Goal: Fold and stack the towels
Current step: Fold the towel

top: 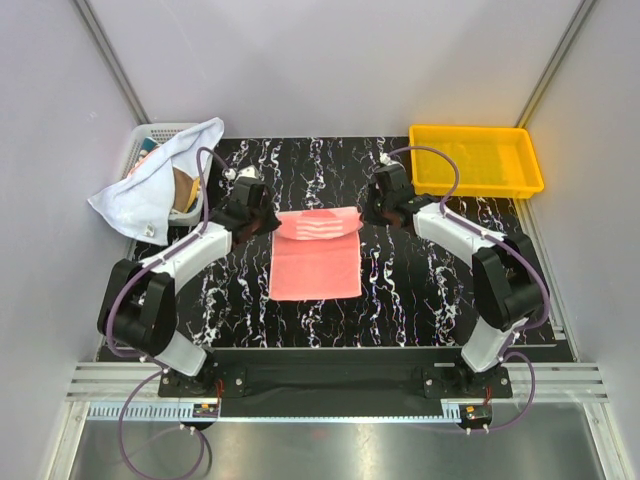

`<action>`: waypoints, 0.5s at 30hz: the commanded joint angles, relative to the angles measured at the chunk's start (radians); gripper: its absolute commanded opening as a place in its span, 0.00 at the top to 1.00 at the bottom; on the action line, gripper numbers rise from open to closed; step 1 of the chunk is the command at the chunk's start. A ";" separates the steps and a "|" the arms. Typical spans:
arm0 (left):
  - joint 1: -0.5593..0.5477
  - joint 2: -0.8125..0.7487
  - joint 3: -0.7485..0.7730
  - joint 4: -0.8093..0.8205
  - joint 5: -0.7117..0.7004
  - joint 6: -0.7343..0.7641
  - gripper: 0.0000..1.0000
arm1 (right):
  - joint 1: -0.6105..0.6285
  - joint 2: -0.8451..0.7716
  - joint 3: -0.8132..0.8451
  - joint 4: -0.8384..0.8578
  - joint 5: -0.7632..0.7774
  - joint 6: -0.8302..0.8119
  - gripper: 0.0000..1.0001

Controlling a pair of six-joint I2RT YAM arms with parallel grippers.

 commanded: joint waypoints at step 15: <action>-0.005 -0.225 -0.159 -0.059 0.020 0.016 1.00 | 0.064 -0.180 -0.200 0.039 -0.006 0.035 1.00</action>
